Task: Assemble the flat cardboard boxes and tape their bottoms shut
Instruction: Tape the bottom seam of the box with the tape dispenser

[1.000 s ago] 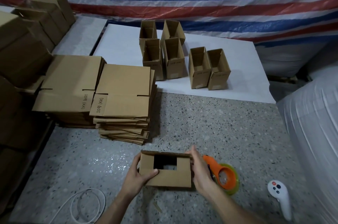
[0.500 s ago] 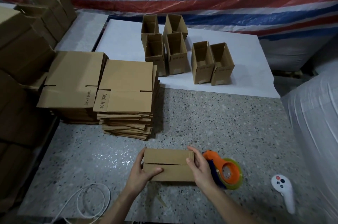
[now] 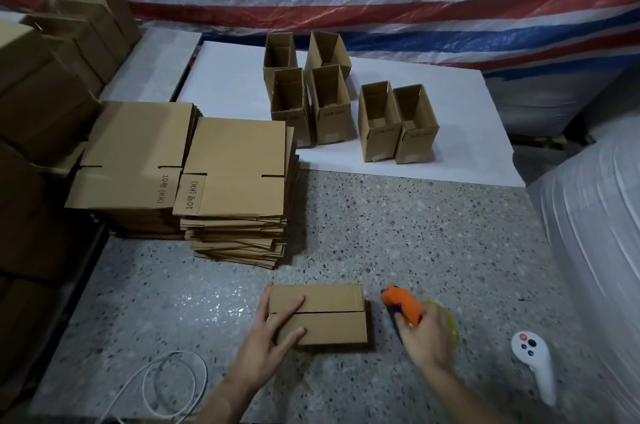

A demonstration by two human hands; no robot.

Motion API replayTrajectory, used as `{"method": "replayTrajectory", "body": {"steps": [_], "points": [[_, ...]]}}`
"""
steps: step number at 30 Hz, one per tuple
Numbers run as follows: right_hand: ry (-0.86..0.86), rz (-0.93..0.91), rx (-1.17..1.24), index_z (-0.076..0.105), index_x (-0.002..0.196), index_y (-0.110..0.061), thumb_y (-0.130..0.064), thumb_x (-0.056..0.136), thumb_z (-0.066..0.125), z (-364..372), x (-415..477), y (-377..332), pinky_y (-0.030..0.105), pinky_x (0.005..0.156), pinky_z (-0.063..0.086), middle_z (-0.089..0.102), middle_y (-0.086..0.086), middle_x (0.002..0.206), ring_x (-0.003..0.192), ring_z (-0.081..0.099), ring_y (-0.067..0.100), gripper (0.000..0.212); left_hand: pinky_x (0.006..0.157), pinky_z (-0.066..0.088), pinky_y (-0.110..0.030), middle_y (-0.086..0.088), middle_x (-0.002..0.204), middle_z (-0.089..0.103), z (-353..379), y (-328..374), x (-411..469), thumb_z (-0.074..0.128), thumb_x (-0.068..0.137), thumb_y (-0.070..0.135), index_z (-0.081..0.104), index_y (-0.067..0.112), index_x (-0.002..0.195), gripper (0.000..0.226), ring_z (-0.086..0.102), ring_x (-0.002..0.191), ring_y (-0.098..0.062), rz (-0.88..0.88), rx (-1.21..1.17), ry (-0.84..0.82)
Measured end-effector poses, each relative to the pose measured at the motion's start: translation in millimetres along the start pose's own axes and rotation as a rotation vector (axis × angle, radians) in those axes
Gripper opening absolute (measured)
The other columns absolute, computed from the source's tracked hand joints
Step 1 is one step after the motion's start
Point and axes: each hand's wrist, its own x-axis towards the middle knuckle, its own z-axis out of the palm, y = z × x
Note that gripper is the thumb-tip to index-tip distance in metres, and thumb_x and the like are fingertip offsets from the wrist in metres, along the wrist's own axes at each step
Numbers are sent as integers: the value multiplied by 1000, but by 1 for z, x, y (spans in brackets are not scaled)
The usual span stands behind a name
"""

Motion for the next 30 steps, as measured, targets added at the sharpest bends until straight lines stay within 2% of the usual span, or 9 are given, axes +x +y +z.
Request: {"method": "replayTrajectory", "body": {"steps": [3, 7, 9, 10, 13, 20, 25, 28, 30], "points": [[-275, 79, -387, 54, 119, -21, -57, 85, 68, 1, 6, 22, 39, 98, 48, 65, 5, 112, 115, 57, 29, 52, 120, 28, -30, 31, 160, -15, 2, -2, 1, 57, 90, 61, 44, 65, 136, 48, 21, 147, -1, -25, 24, -11], [-164, -111, -538, 54, 103, -29, -47, 97, 53, 3, 10, 20, 41, 112, 31, 63, -6, 101, 113, 57, 18, 19, 118, 24, -19, 33, 159, -16, 3, -3, 0, 55, 90, 63, 43, 66, 136, 48, 20, 143, 7, -38, 10, -17], [-148, -213, -425, 57, 98, -23, -44, 101, 46, -5, 11, 10, 39, 102, 43, 63, -4, 93, 94, 62, 16, 24, 113, 20, -8, 36, 157, -17, 4, -3, -1, 54, 89, 66, 42, 67, 136, 48, 17, 139, 16, -38, 2, -20], [-161, -245, -288, 59, 99, -19, -42, 102, 47, -12, 10, 1, 36, 86, 51, 64, -2, 89, 84, 63, 16, 26, 110, 18, -3, 36, 157, -18, 4, -2, -1, 53, 88, 67, 42, 67, 136, 49, 14, 137, 21, -32, 3, -18], [-159, -388, 30, 64, 96, -17, -31, 99, 59, -46, 6, -34, 31, 61, 48, 67, -1, 78, 69, 63, 18, 15, 105, 16, 2, 34, 158, -19, 2, 0, -2, 52, 88, 68, 39, 70, 135, 49, 9, 133, 27, -31, 18, -26], [-456, -814, 397, 58, 85, -21, -47, 91, 53, -87, -22, -136, 25, 52, 43, 63, -5, 73, 60, 58, 8, 28, 112, 23, -15, 36, 157, -20, 3, -1, -2, 49, 87, 71, 37, 71, 135, 49, 13, 137, 18, -43, 2, -21], [-566, -773, 145, 56, 65, -25, -56, 76, 53, -62, -23, -153, 26, 57, 40, 56, -15, 60, 55, 50, 2, 33, 114, 15, -15, 25, 163, -12, 7, 2, -2, 52, 89, 70, 36, 79, 127, 42, 12, 146, 8, -66, -75, -1], [-617, -706, 48, 66, 74, -12, -59, 72, 53, -54, -17, -149, 35, 64, 48, 63, -3, 67, 60, 56, 9, 49, 110, 7, -5, 26, 162, -4, 9, 7, -3, 59, 83, 65, 47, 77, 120, 40, 6, 145, 14, -81, -232, 16], [-666, -687, 85, 71, 84, -8, -58, 74, 55, -55, -12, -151, 38, 66, 53, 70, 6, 74, 67, 65, 17, 54, 114, 17, -14, 20, 165, 6, 6, 14, 0, 69, 80, 45, 66, 63, 111, 36, 15, 147, 4, -160, -431, 19]]}}
